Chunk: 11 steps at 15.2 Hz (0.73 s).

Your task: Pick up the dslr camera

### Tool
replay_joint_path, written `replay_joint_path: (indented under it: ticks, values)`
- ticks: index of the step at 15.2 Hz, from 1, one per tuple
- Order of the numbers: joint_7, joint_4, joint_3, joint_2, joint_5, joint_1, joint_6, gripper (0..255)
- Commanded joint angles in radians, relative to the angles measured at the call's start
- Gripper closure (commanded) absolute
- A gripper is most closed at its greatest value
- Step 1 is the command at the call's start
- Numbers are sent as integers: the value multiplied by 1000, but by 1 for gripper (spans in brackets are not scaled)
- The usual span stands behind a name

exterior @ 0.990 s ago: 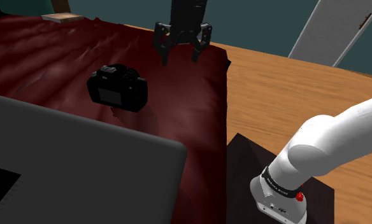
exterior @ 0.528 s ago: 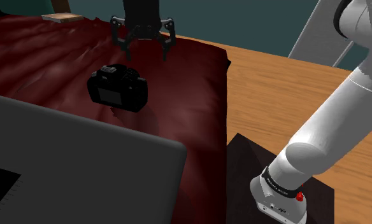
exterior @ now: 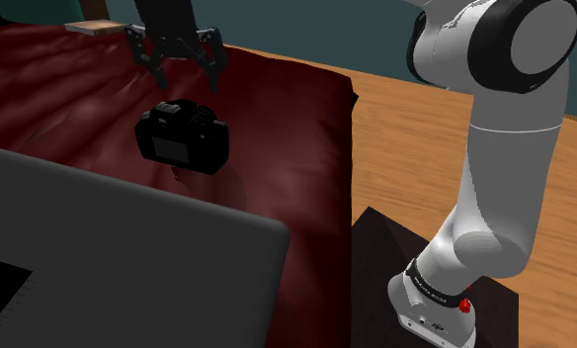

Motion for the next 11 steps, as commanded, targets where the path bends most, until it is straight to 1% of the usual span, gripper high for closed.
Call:
replay_joint_path:
  ticks: [1,5,7,8,11]
  values:
    - [12,-16,-3,6,-2,-1,18,0]
    - [20,-119,1,-21,18,-35,95,0]
    - [20,-119,1,-21,18,-35,95,0]
    - [20,-114,1,-18,16,-33,93,255]
    - [20,-114,1,-18,16,-33,93,255]
